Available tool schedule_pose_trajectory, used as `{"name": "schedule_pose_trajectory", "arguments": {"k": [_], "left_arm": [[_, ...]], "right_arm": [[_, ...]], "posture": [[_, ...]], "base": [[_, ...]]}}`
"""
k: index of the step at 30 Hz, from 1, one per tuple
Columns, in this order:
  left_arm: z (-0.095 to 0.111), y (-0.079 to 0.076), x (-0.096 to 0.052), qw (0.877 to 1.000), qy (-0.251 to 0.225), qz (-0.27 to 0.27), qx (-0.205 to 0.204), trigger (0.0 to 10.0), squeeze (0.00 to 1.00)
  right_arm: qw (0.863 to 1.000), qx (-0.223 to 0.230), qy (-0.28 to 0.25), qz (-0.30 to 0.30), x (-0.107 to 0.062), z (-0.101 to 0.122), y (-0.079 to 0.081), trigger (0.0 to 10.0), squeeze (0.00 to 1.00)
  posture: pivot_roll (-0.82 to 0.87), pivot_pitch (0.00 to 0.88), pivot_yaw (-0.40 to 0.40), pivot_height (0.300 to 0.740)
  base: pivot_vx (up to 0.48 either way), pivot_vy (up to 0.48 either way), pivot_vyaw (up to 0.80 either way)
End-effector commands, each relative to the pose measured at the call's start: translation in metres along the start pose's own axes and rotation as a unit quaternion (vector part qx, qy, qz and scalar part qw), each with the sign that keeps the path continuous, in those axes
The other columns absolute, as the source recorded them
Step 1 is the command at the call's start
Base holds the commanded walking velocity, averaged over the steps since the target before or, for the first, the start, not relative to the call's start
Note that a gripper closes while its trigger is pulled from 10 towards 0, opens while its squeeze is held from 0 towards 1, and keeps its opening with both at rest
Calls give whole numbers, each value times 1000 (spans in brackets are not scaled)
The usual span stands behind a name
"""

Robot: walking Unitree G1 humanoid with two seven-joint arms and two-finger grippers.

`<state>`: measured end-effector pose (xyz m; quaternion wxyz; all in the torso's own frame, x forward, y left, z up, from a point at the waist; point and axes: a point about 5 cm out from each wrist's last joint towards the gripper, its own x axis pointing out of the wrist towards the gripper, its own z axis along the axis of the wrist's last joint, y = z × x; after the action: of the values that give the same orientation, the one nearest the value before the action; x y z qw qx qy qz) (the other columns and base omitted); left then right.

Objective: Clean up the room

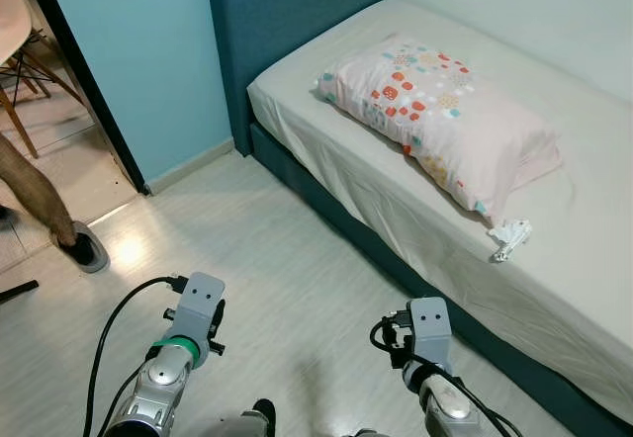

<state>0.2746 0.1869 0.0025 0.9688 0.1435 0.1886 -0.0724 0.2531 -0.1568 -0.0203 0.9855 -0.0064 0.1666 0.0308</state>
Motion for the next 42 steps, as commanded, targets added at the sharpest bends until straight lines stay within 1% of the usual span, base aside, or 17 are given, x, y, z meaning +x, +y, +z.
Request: {"name": "schedule_pose_trajectory", "arguments": {"k": [1,10,12,19,28,42], "left_arm": [[-7,-1,-2,1000,17,-5,-1,10000,0],[-7,-1,-2,1000,15,-2,-3,10000,0],[-6,-1,-2,1000,12,-1,-6,10000,0],[-4,-1,-1,1000,4,2,-4,10000,0],[-3,1,-1,1000,1,8,-1,10000,0],[-2,-1,0,1000,0,9,-1,10000,0]], "right_arm": [[1000,0,17,-4,-4,-8,-2,10000,0],[1000,2,15,-3,-4,-8,-1,10000,0],[1000,11,3,2,-5,-6,-1,10000,0],[1000,21,-5,20,-4,-4,4,10000,0],[1000,19,-5,23,-3,-3,6,10000,0],[1000,17,-3,22,-3,-3,4,10000,0]], "posture": [[34,93,33,739],[34,98,32,739],[34,98,30,739],[35,98,27,739],[38,98,26,739],[37,98,27,739]], "base": [[0,0,0],[0,0,0],[0,0,0],[0,0,0],[446,0,0],[438,0,0]]}}
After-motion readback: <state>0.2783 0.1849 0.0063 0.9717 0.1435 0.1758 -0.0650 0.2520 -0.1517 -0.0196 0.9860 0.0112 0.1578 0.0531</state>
